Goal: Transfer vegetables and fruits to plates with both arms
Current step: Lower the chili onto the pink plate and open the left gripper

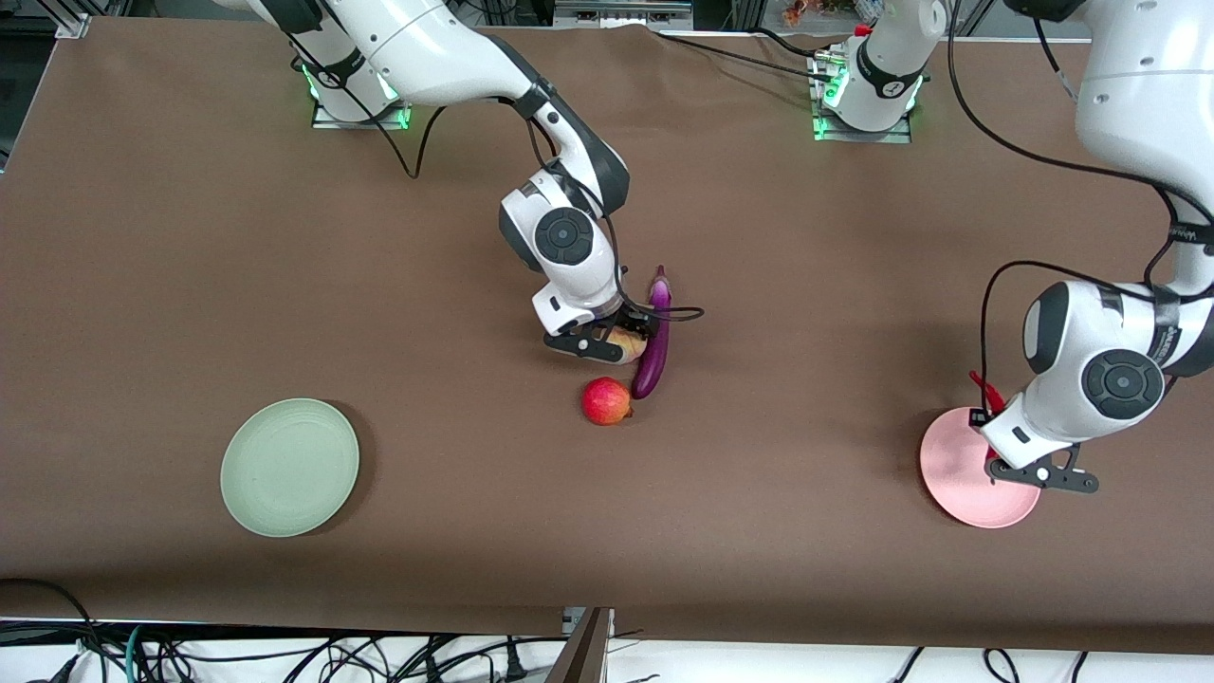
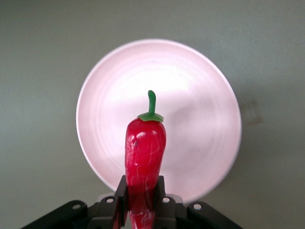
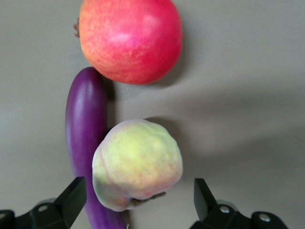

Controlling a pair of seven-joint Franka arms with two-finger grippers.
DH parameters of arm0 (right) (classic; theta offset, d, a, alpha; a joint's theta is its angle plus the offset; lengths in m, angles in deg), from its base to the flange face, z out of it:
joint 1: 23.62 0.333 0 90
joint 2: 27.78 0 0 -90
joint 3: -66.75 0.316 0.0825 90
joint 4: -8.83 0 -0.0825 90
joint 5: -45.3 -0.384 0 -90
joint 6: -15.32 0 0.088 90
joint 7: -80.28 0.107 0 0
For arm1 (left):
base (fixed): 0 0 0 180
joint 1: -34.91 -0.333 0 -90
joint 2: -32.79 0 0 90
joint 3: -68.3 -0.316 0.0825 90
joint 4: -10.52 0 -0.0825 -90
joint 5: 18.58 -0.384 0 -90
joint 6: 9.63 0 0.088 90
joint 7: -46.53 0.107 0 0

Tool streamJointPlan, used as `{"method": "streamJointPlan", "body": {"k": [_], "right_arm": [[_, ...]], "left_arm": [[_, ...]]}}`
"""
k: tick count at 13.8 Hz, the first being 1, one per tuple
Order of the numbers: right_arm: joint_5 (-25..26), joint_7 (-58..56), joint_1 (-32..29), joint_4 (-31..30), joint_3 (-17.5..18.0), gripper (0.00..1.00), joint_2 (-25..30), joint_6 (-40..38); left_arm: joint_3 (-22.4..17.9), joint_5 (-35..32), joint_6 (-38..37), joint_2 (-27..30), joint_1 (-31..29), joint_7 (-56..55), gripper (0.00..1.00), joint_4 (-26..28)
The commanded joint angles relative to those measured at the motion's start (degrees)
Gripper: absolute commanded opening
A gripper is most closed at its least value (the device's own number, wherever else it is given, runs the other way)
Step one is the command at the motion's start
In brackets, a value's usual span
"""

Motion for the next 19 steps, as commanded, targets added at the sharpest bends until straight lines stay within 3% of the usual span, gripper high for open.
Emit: {"method": "streamJointPlan", "body": {"k": [1, 5, 6, 7, 8, 9, 10, 13, 15, 17, 19], "right_arm": [[-0.5, 1.1, 1.0, 1.4, -0.3, 1.00, -1.5, 1.0], [-0.2, 1.1, 1.4, 1.4, -0.4, 0.99, -2.4, 1.0], [-0.1, 0.9, 1.5, 1.4, -0.4, 0.87, -2.6, 1.0], [-0.1, 0.9, 1.5, 1.4, -0.4, 0.51, -2.6, 1.0], [-0.1, 0.9, 1.5, 1.4, -0.5, 0.30, -2.6, 1.0], [-0.1, 0.8, 1.5, 1.5, -0.6, 0.14, -2.6, 1.0], [-0.1, 0.5, 1.4, 1.7, -0.8, 0.08, -2.1, 0.9], [-0.1, -0.1, 0.7, 2.0, -2.9, 0.08, 0.9, -2.9], [-0.1, -1.1, 0.6, 6.5, -6.0, 0.08, 2.6, -11.8], [-0.3, -6.2, -0.7, 11.9, -9.1, 0.08, 2.7, -20.6], [-0.9, -12.9, -4.2, 12.0, -10.1, 0.08, 4.6, -24.7]], "left_arm": [[0.3, -1.6, 2.1, -4.0, -0.8, 5.8, 0.02, -4.9], [-0.8, -1.6, 2.6, -8.8, -0.8, 6.5, 0.02, -10.7], [-1.5, -1.6, 3.7, -9.9, -0.9, 6.9, 0.02, -11.5], [-2.2, -1.6, 5.4, -10.2, -0.8, 7.3, 0.04, -11.5], [-2.3, -1.5, 5.8, -10.5, -0.8, 6.6, 0.13, -11.2], [-2.3, -1.4, 5.8, -10.8, -0.8, 6.2, 0.53, -11.2], [-2.3, -1.2, 5.8, -10.7, -0.9, 6.4, 1.00, -11.2], [-2.3, -0.9, 5.6, -9.8, -1.0, 6.3, 1.00, -11.5], [-1.6, -0.8, 2.6, -7.7, -1.0, 6.5, 1.00, -11.0], [2.4, 0.9, -7.8, -2.9, -0.8, 6.1, 1.00, -11.1], [5.9, 2.7, -16.6, 1.5, -0.5, 5.5, 1.00, -10.7]]}}
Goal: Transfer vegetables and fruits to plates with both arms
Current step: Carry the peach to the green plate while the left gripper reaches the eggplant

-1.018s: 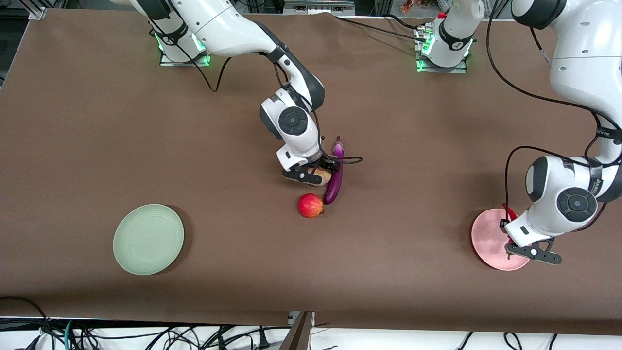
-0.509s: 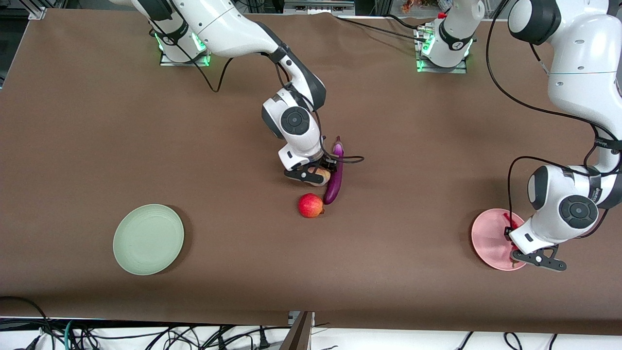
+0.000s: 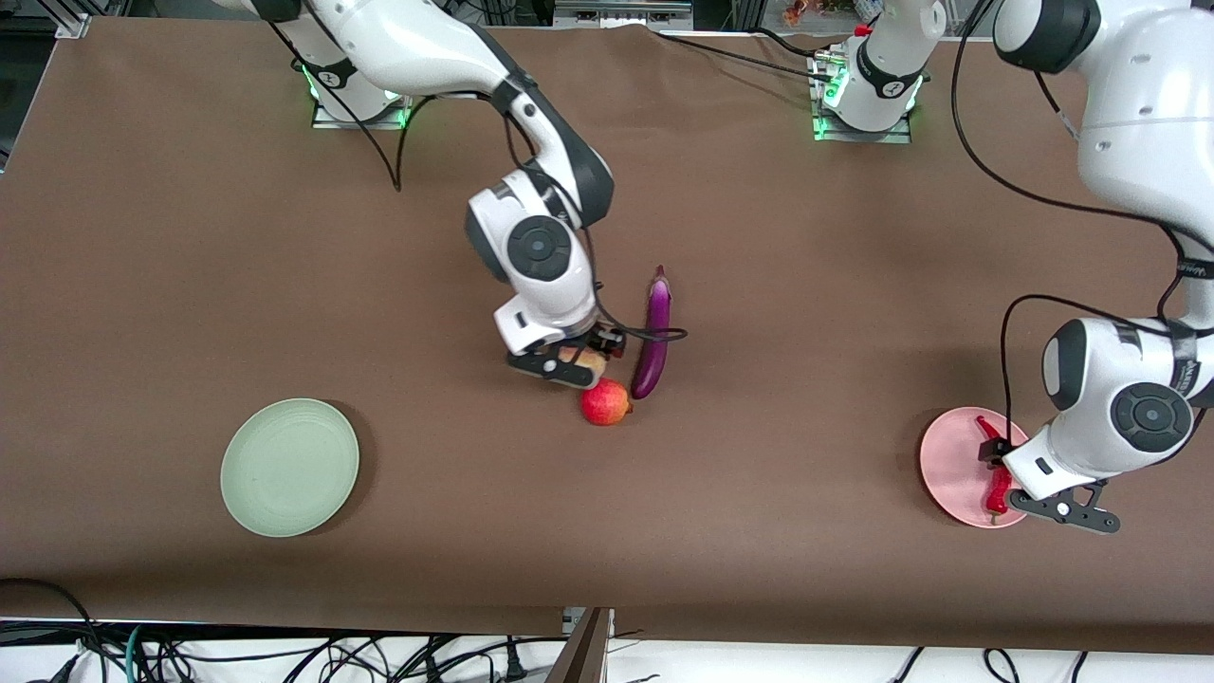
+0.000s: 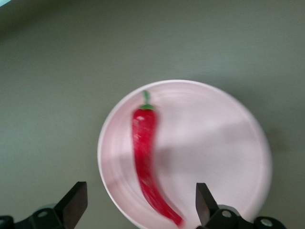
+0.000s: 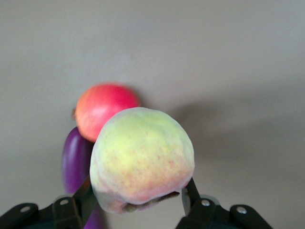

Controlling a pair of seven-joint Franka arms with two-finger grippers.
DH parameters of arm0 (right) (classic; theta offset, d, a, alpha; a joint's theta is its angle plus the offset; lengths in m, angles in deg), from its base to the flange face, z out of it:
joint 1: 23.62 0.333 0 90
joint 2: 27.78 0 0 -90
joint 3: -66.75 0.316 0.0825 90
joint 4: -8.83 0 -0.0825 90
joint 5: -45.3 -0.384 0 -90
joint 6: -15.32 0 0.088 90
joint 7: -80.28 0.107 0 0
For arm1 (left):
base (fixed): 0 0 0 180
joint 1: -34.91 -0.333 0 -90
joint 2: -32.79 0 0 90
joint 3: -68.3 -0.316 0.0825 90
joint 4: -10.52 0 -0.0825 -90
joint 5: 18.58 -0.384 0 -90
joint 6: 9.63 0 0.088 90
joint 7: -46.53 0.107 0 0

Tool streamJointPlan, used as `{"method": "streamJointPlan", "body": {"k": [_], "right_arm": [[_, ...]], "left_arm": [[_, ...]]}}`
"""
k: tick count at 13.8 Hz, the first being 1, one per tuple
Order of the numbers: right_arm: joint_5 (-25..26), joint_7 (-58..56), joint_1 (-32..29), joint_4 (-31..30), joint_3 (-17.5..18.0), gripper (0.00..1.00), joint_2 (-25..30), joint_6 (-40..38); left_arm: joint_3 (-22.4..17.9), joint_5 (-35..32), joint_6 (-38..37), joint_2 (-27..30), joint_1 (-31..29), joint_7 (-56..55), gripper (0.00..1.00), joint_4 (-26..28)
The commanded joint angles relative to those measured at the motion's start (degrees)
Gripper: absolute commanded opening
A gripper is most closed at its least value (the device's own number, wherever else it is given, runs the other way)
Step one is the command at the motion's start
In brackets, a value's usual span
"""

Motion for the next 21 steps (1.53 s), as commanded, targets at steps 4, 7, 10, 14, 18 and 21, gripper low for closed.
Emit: {"method": "streamJointPlan", "body": {"k": [4, 7, 10, 14, 18, 21], "right_arm": [[-0.9, -26.5, -13.5, -1.1, -1.2, 0.08, 3.3, -9.3], [0.1, -43.7, -23.0, -2.1, -1.3, 0.08, 2.8, -9.5], [2.9, -56.2, -30.3, -2.4, -1.4, 0.08, 0.7, -7.9], [3.7, -61.1, -33.3, -4.2, -1.4, 0.08, -1.4, -1.3], [3.6, -65.5, -36.4, -5.7, -1.4, 0.08, -2.9, 2.8], [3.2, -69.1, -38.1, -5.7, -1.3, 0.09, -3.8, 4.9]], "left_arm": [[11.5, 12.7, -14.4, 10.2, 0.3, -2.9, 1.00, 5.3], [19.1, 12.2, -11.2, 10.2, 2.4, -17.6, 1.00, 10.9], [19.3, 9.9, -4.2, 9.1, 11.8, -31.8, 1.00, 14.3], [19.0, 2.1, 3.2, 3.3, 21.0, -46.6, 1.00, 15.7], [18.9, 1.8, 18.4, 3.4, 22.2, -47.7, 1.00, 26.2], [18.5, 1.6, 21.8, 3.0, 23.9, -48.4, 0.95, 28.4]]}}
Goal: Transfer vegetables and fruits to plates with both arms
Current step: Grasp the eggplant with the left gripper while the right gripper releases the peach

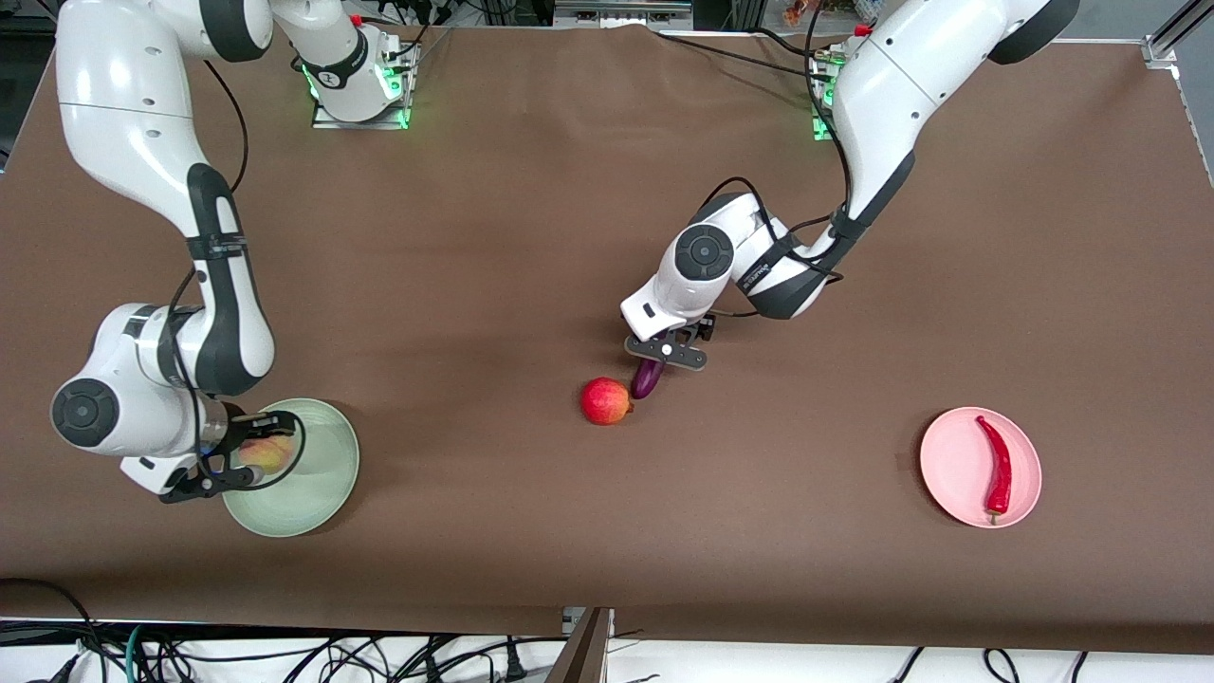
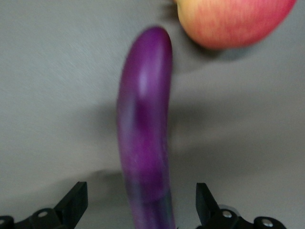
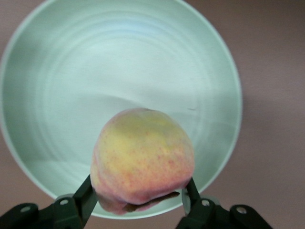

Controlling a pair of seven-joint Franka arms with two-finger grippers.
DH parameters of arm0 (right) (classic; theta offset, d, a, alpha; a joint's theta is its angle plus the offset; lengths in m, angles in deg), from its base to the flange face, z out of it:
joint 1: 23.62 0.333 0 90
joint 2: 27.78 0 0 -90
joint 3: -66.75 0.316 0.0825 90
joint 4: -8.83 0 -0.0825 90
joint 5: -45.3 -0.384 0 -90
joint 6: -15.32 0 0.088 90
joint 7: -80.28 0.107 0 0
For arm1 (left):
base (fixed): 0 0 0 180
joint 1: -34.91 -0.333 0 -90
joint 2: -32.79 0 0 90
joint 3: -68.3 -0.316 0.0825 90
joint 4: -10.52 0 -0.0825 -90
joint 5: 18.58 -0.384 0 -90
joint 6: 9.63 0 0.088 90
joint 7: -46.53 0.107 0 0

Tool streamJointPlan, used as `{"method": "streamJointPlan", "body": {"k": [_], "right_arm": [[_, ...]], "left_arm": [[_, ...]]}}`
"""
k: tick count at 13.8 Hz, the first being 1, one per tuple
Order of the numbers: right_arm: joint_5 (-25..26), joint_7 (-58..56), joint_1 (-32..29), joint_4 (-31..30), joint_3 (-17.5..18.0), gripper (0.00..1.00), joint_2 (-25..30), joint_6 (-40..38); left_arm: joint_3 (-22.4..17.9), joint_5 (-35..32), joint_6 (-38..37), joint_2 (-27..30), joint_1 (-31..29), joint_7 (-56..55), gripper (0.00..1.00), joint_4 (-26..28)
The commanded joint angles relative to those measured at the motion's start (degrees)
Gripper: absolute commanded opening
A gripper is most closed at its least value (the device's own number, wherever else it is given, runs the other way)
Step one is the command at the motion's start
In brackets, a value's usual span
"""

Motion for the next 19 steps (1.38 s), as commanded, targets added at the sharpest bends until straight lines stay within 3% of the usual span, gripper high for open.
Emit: {"method": "streamJointPlan", "body": {"k": [1, 2, 3, 4, 5, 6, 7, 8, 10, 15, 19], "right_arm": [[0.3, -2.7, -1.7, -0.5, 1.0, 0.09, 0.1, 1.7], [0.3, -2.8, -1.9, -0.5, 1.0, 0.09, -0.3, 1.8], [0.2, -3.6, -2.4, -0.5, 1.0, 0.13, -0.5, 2.3], [0.0, -4.1, -2.4, -0.5, 1.0, 0.29, -0.8, 2.6], [0.0, -4.1, -2.4, -0.5, 1.0, 0.51, -0.9, 2.7], [-0.2, -4.1, -2.4, -0.5, 1.0, 0.61, -1.2, 2.8], [-0.3, -4.0, -2.4, -0.5, 1.0, 0.77, -1.1, 2.8], [-0.4, -3.7, -2.4, -0.3, 1.0, 1.00, -0.9, 2.7], [-0.4, -3.7, -1.9, 0.2, 1.4, 1.00, 0.1, 1.8], [-0.4, -2.8, 2.2, 4.6, 3.8, 1.00, 1.6, -4.0], [-0.2, 18.6, 9.3, 4.7, 7.8, 1.00, 2.3, -3.4]], "left_arm": [[-0.6, -2.2, 1.5, 1.1, 1.5, -1.4, 0.72, 2.0], [-0.6, -3.8, 1.5, 1.1, 1.8, -1.6, 0.34, 2.4], [-0.5, -4.3, 1.4, 1.1, 1.8, -1.7, 0.13, 2.4], [-0.5, -4.2, 1.1, 1.2, 1.6, -1.8, 0.01, 2.4], [-0.6, -4.3, 0.7, 1.4, 1.2, -1.7, 0.00, 2.4], [-0.6, -4.3, -0.7, 1.7, 0.9, -1.7, 0.00, 2.4], [-1.1, -4.3, -3.4, 2.4, 0.8, -1.7, 0.00, 1.9], [-2.1, -4.3, -6.6, 3.5, 0.6, -1.9, 0.00, 1.6], [-3.3, -4.3, -11.3, 6.4, -1.8, -4.6, 0.00, 1.3], [-3.3, -4.4, -18.2, 13.0, -15.8, -3.8, 0.00, -1.6], [-4.4, -4.4, -18.3, 12.6, -27.4, 14.1, 0.00, -6.6]]}}
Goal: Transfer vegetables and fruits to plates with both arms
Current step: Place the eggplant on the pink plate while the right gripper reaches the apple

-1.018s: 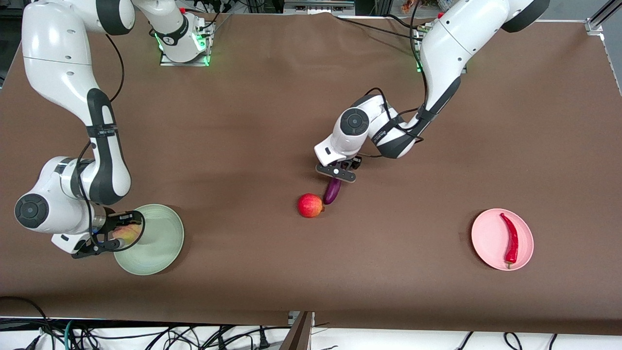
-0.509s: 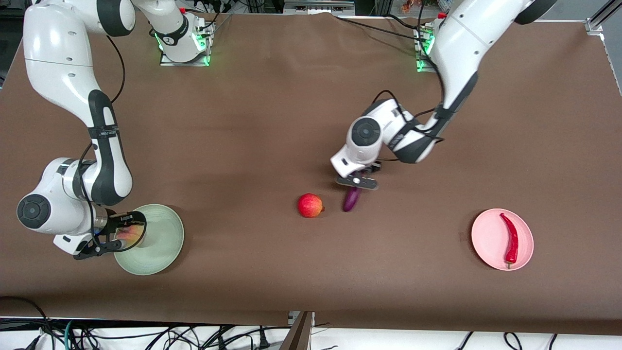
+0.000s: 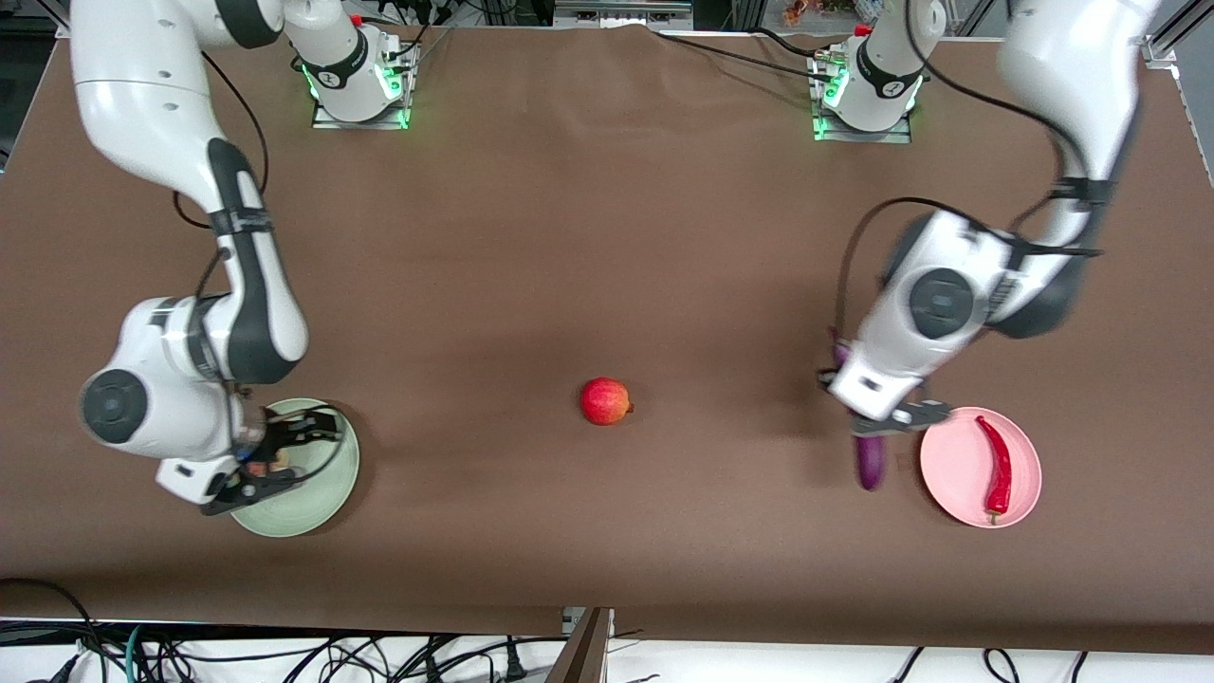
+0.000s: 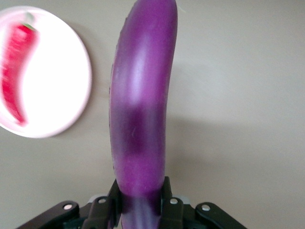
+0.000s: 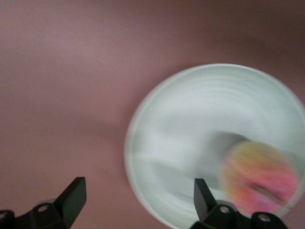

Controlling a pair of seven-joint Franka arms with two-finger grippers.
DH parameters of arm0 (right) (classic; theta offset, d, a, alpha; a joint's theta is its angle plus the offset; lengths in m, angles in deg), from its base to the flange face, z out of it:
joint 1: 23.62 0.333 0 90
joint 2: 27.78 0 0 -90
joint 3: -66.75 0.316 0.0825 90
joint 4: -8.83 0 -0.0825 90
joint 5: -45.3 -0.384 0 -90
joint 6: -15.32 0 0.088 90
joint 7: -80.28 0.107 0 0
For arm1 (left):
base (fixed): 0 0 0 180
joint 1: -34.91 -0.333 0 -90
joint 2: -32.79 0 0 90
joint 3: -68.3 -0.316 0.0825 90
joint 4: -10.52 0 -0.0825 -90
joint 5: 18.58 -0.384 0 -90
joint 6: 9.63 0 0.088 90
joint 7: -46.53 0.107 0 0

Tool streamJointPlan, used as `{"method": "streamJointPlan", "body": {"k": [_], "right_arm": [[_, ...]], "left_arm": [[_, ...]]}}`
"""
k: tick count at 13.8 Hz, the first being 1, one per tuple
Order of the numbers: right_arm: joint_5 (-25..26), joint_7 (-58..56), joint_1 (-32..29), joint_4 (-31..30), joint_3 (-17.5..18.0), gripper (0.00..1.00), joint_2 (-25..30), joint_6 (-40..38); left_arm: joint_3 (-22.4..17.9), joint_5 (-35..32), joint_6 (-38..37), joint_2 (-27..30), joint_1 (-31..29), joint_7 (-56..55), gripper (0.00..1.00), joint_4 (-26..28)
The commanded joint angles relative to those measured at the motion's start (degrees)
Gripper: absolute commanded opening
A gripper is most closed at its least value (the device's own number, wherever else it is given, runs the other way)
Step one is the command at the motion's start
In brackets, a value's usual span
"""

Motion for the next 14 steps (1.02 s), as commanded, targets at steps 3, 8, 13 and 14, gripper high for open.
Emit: {"method": "streamJointPlan", "body": {"k": [3, 8, 13, 14], "right_arm": [[0.1, 25.3, 11.9, 0.4, 1.4, 1.00, 0.3, 2.9], [0.0, 44.1, 21.9, 0.3, 1.5, 1.00, -2.5, 16.2], [0.4, 51.9, 27.5, 0.2, 1.3, 1.00, -6.0, 24.2], [0.5, 53.0, 28.2, 0.2, 1.2, 1.00, -6.7, 24.9]], "left_arm": [[-2.6, -1.7, 0.1, -3.3, -10.1, 20.7, 0.00, -1.7], [-3.7, -3.4, 5.8, -9.0, -12.7, 26.9, 0.00, -1.1], [-4.1, -3.4, 7.8, -10.4, -12.4, 26.8, 0.00, -1.8], [-4.4, -3.4, 9.7, -10.6, -12.5, 26.8, 0.00, -1.3]]}}
